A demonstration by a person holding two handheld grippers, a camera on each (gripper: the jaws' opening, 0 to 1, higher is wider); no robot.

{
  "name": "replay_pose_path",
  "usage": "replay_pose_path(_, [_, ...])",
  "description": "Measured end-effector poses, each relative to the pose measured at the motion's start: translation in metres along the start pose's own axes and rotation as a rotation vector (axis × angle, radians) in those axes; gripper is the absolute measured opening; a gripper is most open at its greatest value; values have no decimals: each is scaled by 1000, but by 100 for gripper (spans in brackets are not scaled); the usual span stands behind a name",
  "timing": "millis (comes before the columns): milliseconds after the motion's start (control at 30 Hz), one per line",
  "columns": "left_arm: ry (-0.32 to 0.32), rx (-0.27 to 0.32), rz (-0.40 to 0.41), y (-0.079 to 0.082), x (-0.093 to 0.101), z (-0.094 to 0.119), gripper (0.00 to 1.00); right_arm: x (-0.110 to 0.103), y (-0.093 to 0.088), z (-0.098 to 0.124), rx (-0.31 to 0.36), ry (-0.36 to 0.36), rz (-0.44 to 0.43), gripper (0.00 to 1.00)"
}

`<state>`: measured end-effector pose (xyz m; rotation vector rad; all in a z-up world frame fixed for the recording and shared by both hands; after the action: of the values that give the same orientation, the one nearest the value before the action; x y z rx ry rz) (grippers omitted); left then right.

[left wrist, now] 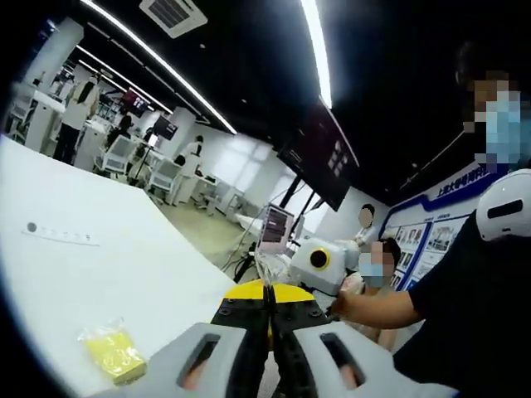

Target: Compare the silicone blocks by pressing each to a similar depth, holding the contact briefly, and releasing to observe deformation and rebound differences across the visible hardness samples.

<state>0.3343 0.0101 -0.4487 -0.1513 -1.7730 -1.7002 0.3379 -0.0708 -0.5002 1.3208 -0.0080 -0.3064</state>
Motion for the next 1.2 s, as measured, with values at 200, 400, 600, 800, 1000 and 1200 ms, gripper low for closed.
replay_pose_path(200, [-7,7,40,0,0,-2,0,0,-1,2,-14,11,-47,17])
replay_pose_path(400, [-14,15,57,0,2,-4,0,6,-3,2,-30,-73,25,28])
replay_pose_path(600, [-6,29,71,2,0,-1,0,4,-2,3,-8,-97,32,46])
replay_pose_path(800, [0,34,69,2,2,3,0,5,0,5,8,-115,20,52])
replay_pose_path(1000, [-1,36,70,0,6,5,0,2,-1,6,7,-116,20,53])
replay_pose_path(1200, [5,47,74,0,6,10,0,3,1,7,30,-138,20,64])
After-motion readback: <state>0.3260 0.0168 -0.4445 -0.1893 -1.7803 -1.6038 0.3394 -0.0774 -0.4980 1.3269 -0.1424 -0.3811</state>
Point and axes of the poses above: the point that each gripper's makers call its tool centre point, and the gripper's own axes: z roughly backward along the fingers, x roughly to its right, y roughly out of its top, the point moved 5 cm from there along z, roughly backward along the fingers, and after that the axes turned 7 degrees about -x, right-handed, at the moved point
